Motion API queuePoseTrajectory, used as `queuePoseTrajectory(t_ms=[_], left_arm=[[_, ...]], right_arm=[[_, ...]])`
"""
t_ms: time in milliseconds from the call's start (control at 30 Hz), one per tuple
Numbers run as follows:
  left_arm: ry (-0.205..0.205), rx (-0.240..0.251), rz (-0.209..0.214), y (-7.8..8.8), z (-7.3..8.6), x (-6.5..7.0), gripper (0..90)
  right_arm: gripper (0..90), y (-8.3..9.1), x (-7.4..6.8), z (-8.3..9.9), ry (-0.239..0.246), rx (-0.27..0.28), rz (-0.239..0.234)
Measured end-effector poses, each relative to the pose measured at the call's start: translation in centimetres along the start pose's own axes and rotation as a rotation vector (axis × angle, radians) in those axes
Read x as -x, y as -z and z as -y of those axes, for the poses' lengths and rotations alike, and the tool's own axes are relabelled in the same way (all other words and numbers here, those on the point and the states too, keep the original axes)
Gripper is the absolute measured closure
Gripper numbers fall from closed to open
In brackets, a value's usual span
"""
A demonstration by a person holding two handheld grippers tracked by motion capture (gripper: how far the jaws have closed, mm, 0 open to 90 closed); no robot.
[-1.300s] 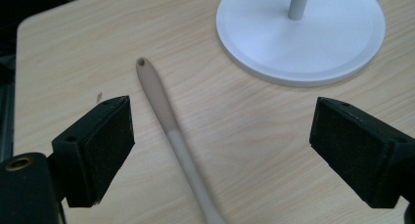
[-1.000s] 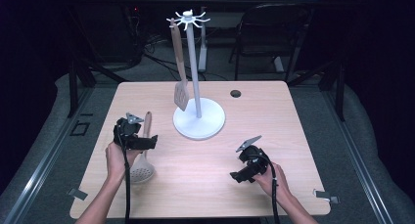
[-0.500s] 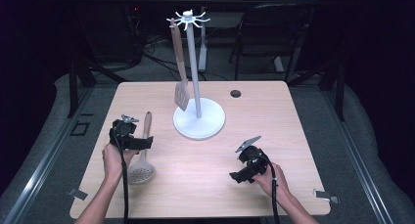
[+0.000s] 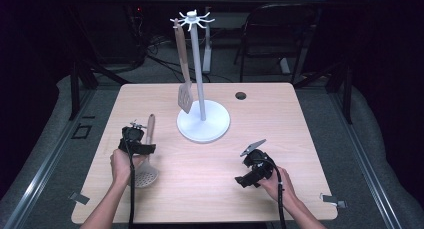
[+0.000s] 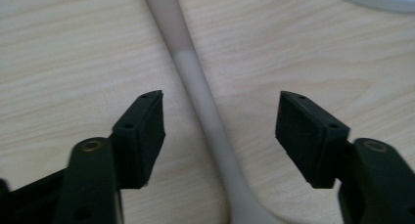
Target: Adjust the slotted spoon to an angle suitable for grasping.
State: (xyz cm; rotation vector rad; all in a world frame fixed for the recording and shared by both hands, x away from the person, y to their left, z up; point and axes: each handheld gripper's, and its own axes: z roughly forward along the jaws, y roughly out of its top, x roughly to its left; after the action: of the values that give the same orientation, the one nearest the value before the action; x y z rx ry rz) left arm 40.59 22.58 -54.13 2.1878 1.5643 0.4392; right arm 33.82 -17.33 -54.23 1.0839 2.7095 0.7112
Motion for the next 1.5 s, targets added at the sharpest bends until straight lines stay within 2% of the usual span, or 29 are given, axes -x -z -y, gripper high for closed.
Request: queuePoseTrajectory(t_ms=[167,300,567,867,1100,1267,1500], left_arm=[[-0.018,-0.041,-0.015,-1.1,0.4,-0.1,55.5],[-0.018,-0.048,-0.014,-1.3,0.5,-0.2,66.6],[-0.037,-0.060,-0.006,-0.8,0.6,-0.4,68.8],[-0.030,-0.053,0.011,-0.2,1.3,-0.9,73.2],[-0.054,-0.059,0.022,0.3,1.9,-0.8,75.1],[-0.068,-0.071,0.041,0.8,2.5,-0.7,76.3],[-0.087,-0.094,0.062,1.8,3.8,-0.4,77.7]], right_arm=[[12.8,0.0,-0.1,0.0,0.005,-0.005,0.004],[13.0,0.0,-0.1,0.0,0.005,0.002,0.008],[13.0,0.0,-0.2,-0.1,0.007,-0.003,0.007],[13.1,0.1,-0.1,-0.1,0.002,-0.002,0.010],[13.1,0.1,-0.1,0.0,0.004,0.000,0.007],[13.1,0.1,0.0,0.0,-0.004,-0.001,0.004],[13.1,0.2,0.0,0.1,0.010,0.002,0.010]])
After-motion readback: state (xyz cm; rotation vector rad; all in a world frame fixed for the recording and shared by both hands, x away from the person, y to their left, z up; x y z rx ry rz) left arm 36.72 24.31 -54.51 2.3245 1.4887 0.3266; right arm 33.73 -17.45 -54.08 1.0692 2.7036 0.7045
